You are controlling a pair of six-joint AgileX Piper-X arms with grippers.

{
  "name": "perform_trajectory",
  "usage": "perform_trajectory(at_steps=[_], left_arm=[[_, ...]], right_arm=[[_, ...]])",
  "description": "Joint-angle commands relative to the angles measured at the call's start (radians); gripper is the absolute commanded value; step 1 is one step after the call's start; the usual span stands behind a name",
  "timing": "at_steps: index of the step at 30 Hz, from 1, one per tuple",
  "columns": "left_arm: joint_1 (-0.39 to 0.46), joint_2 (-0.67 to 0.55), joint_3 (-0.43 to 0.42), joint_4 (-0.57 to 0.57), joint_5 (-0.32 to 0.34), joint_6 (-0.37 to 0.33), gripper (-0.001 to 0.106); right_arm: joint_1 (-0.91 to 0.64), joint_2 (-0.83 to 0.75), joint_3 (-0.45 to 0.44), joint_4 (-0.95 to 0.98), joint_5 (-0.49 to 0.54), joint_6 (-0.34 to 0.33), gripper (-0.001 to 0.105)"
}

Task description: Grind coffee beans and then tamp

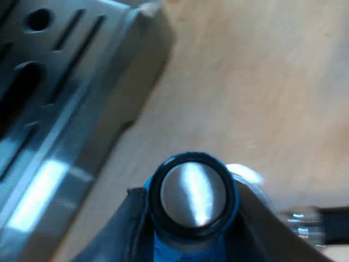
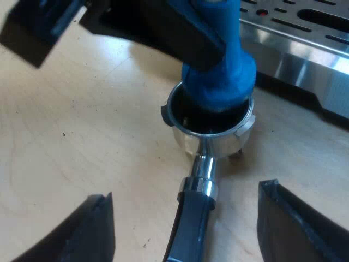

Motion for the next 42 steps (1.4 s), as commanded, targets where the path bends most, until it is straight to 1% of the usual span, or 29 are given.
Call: perform_trajectory(at_steps=[1, 5, 18, 26, 32, 34, 42], left_arm=[[-0.018, 0.007, 0.0, 0.034, 0.016, -0.001, 0.009], [-0.029, 0.007, 0.0, 0.037, 0.016, -0.001, 0.009], [-0.029, 0.007, 0.0, 0.063, 0.003, -0.001, 0.009], [-0.029, 0.007, 0.0, 0.021, 0.003, -0.001, 0.009], [-0.029, 0.007, 0.0, 0.018, 0.0, 0.006, 0.009], [-0.029, 0.007, 0.0, 0.014, -0.012, 0.006, 0.009], [-0.029, 0.062, 0.0, 0.012, -0.019, 0.006, 0.009]], right_arm=[[0.0, -0.006, -0.003, -0.006, -0.008, -0.002, 0.059], [0.0, -0.006, -0.003, -0.006, -0.008, -0.002, 0.059], [0.0, -0.006, -0.003, -0.006, -0.008, -0.002, 0.059], [0.0, -0.006, -0.003, -0.006, -0.008, -0.002, 0.059], [0.0, -0.006, -0.003, -0.006, -0.008, -0.002, 0.059], [0.0, -0.006, -0.003, -0.006, -0.008, -0.002, 0.059], [0.0, -0.006, -0.003, -0.006, -0.008, -0.002, 0.059]])
